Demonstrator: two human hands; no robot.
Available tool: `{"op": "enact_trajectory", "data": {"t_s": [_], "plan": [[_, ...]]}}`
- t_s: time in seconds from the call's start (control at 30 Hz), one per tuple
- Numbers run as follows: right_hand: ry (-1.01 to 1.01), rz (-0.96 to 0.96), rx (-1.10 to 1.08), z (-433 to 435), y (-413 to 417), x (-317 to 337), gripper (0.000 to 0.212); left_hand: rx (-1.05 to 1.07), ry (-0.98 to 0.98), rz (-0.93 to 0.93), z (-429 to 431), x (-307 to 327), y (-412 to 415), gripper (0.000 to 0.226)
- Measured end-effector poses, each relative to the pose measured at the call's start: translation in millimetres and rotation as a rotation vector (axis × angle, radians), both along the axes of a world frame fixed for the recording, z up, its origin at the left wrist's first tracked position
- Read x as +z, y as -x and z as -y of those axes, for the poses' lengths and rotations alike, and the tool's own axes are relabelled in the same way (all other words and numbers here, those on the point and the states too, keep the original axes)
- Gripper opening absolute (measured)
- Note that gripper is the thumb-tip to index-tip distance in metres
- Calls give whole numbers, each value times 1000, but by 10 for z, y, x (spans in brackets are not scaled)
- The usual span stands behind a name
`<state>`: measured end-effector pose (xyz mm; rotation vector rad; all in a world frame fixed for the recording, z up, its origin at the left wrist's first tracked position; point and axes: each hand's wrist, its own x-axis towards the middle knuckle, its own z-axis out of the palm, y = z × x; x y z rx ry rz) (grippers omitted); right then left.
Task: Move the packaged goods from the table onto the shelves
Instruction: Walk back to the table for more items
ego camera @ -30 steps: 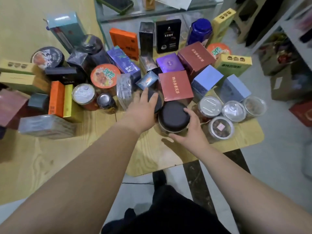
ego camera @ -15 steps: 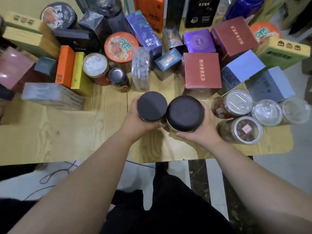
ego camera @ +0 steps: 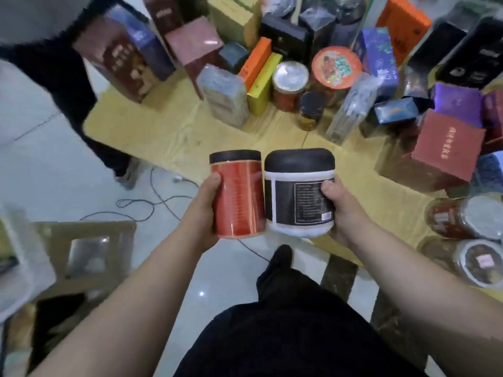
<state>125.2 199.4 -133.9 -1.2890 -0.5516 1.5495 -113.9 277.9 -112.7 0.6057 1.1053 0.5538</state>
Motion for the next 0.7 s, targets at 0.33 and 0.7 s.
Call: {"op": "enact_trajectory", "data": {"t_s": [0.33, 0.7], "plan": [[-37, -210, 646, -300, 2135, 767, 82, 566, -110, 129, 1322, 715, 2055, 110], [115, -272, 1362, 457, 4456, 1065, 79, 1526, -199, 68, 3378, 1072, 3076, 50]]}}
